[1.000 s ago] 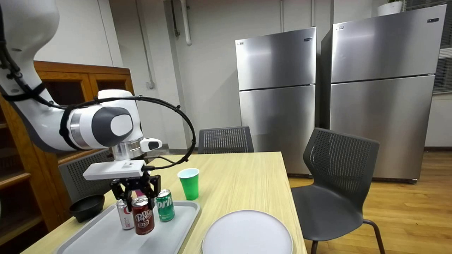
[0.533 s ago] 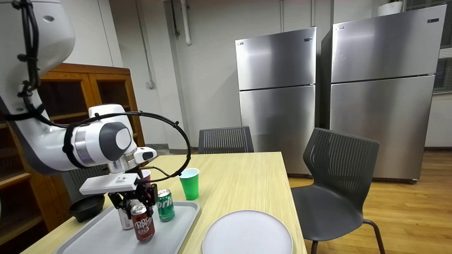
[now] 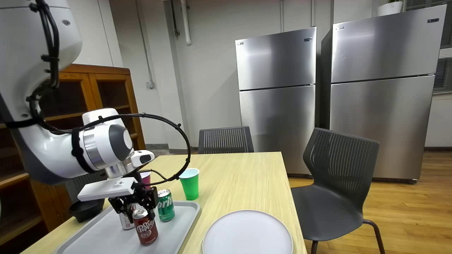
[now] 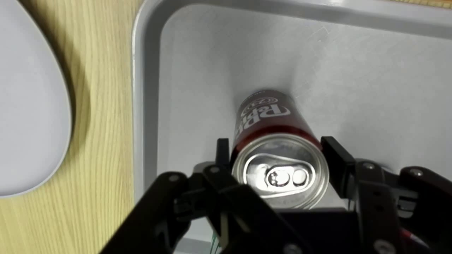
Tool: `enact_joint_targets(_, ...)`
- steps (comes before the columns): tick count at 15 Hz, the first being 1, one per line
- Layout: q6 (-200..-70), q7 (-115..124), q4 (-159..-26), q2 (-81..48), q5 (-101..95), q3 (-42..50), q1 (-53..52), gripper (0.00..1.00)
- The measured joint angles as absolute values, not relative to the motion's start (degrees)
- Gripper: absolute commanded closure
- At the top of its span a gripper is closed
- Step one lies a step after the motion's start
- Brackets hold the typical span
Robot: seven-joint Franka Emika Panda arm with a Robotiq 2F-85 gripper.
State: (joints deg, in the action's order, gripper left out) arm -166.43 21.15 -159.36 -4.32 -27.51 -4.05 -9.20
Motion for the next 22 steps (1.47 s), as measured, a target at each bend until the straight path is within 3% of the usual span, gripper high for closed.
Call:
enact_joint_targets(1, -166.43, 21.91, -159.35, -4.46, -28.34, -4.02, -9.2, 0.0)
enact_joint_targets(10, -165.89, 22.44, -158.85, -3.44, -28.72, -4.01, -9.19, 0.0)
enact_joint_targets(22, -158.21, 11.77, -158.76, 7.31, -12.06, -3.88, -8.37, 0.0)
